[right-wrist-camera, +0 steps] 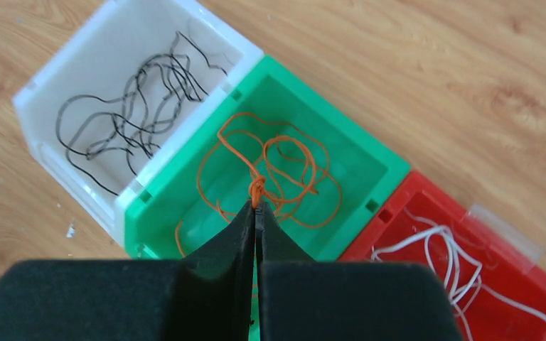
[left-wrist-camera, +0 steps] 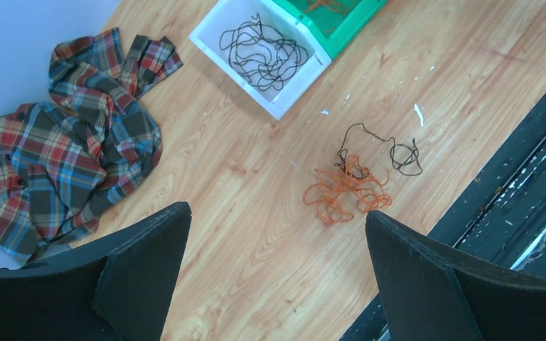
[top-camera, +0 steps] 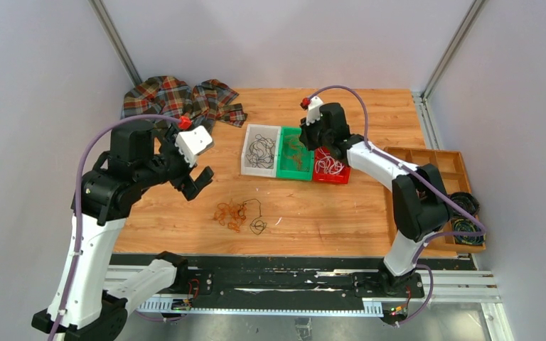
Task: Untangle the cables
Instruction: Place the cable in the bin.
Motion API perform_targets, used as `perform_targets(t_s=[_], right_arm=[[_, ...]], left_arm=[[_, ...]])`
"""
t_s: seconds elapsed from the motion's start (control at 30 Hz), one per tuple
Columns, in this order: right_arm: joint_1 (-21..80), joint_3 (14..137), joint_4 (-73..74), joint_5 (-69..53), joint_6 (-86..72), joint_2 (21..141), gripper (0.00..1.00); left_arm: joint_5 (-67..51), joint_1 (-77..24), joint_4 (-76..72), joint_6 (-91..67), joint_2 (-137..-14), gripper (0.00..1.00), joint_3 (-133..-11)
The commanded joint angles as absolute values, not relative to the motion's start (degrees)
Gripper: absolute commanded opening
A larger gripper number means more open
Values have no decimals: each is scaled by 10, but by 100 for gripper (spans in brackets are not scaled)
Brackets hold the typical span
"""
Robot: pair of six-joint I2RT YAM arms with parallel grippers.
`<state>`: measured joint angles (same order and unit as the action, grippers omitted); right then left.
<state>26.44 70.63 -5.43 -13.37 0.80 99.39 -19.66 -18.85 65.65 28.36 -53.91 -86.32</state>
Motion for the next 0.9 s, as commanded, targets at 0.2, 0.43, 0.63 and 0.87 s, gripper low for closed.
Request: perform_targets(t_s=[0.2,0.43,0.63,0.87], right_arm=[[276,699,-18,-7,-11,1017,4],[299,713,-45,2,-2,990,34],[308,667,-89,-12,-16,924,51],[319,533,-219,-28,-72,828,54]], left_arm=[[-182,-191,642,342,-543,98,-804],[-178,-190,565,372,-594,98,-700],[-188,-190,505,379,-701,95,-635],[-248,-189,466,416,-827,79,-606]])
